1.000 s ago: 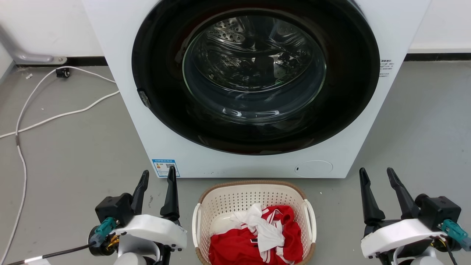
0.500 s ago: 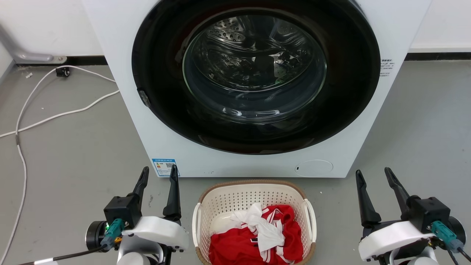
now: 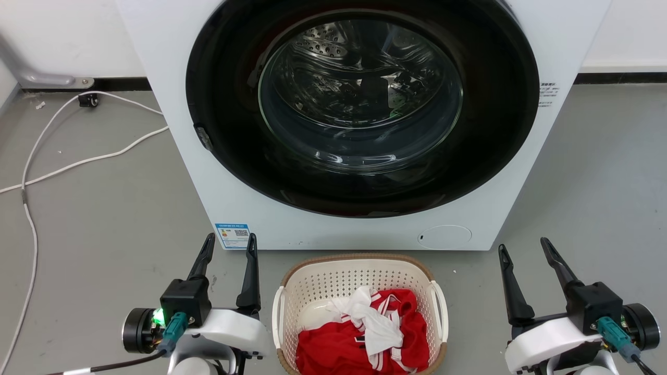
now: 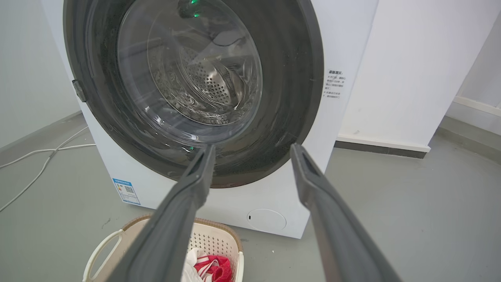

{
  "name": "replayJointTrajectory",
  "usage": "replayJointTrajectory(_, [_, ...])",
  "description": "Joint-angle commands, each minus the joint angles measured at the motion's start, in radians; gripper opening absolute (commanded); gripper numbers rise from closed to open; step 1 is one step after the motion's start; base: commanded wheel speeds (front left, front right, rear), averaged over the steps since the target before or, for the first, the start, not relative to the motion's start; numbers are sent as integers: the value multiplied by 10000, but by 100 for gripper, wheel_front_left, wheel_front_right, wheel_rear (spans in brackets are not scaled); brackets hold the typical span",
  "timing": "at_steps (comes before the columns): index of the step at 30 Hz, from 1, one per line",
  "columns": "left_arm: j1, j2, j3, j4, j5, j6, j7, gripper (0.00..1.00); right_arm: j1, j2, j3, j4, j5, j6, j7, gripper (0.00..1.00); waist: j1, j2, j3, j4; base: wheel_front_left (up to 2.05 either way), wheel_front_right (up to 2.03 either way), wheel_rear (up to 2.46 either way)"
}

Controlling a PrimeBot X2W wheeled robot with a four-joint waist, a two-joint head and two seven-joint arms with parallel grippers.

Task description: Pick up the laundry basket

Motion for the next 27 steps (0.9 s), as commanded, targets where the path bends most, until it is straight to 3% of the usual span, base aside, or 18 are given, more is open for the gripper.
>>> replayJointTrajectory(1, [-94,22,-29,1,185,58,-82,100,66,35,25,-36,-223,-3,-71,100,0,0,-8,1,0,0,0])
replayJointTrajectory(27, [-120,21,-67,25,321,167,-182,100,4,53,4,-46,-229,-3,-69,100,0,0,143,5,0,0,0])
